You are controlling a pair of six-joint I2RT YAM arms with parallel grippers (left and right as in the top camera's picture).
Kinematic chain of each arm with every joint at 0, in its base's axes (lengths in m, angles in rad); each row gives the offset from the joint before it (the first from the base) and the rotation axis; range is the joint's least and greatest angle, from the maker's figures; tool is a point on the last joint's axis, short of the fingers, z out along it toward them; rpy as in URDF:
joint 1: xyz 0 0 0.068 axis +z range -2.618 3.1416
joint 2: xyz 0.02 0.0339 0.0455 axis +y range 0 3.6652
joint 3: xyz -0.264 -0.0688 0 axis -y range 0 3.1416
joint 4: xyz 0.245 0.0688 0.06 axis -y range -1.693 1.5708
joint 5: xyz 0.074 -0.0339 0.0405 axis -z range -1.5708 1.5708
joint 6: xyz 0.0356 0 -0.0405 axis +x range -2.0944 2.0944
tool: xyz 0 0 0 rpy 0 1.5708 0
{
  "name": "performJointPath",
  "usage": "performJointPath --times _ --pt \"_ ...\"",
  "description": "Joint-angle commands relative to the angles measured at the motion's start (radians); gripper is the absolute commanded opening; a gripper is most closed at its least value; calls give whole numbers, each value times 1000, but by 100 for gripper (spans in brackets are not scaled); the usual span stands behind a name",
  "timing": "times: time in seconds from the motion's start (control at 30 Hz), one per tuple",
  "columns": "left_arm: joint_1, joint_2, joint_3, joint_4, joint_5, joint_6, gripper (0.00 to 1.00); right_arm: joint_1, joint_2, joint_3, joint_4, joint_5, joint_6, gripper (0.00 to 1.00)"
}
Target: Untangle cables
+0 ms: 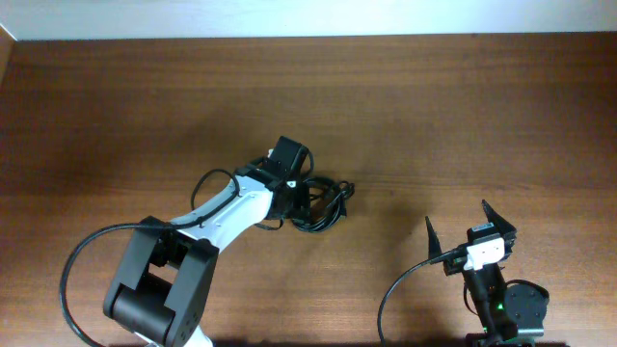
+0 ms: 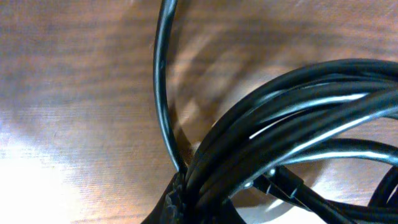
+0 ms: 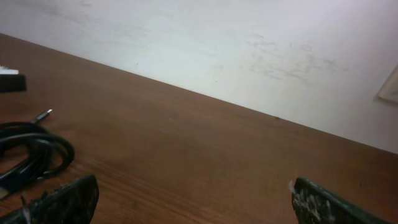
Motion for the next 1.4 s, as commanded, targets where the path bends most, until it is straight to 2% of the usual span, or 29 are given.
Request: performJointPath --times 0.0,0.2,0.57,0.63,0.7,0.8,0.9,0.97,1.03,1.07,1.13,1.23,1.37 --pt "-5 -20 -5 55 7 29 0 6 -5 -5 -7 -2 5 98" --pt "-5 -20 -5 86 -52 29 0 6 -5 -5 -7 -2 5 98" --pt "-41 -20 -5 125 -42 33 0 6 -5 -5 -3 -3 5 99" --pt "-41 -20 -5 132 -42 33 0 6 -5 -5 1 -68 18 98" --pt "-41 -20 -5 148 -41 32 0 6 -5 -5 5 -201 161 98" --pt "-41 -20 -5 155 -39 40 0 6 -5 -5 6 -460 739 99" --pt "-45 -18 -25 166 -42 204 0 4 -5 -5 12 -526 1103 99" --pt "-45 -17 -35 135 42 212 0 5 -5 -5 18 -532 1197 99" --pt "-45 -17 -35 109 217 246 0 5 -5 -5 -15 -612 1157 100" --pt "-45 -17 -35 104 333 314 0 5 -2 -5 -24 -673 1178 90" --pt "-44 -24 -35 66 539 478 0 5 5 7 -39 -717 1334 88" --pt "-44 -58 -35 6 590 481 0 5 5 32 -41 -761 1588 75" --pt "-45 -77 -35 10 585 452 0 17 5 32 -101 -779 1718 68"
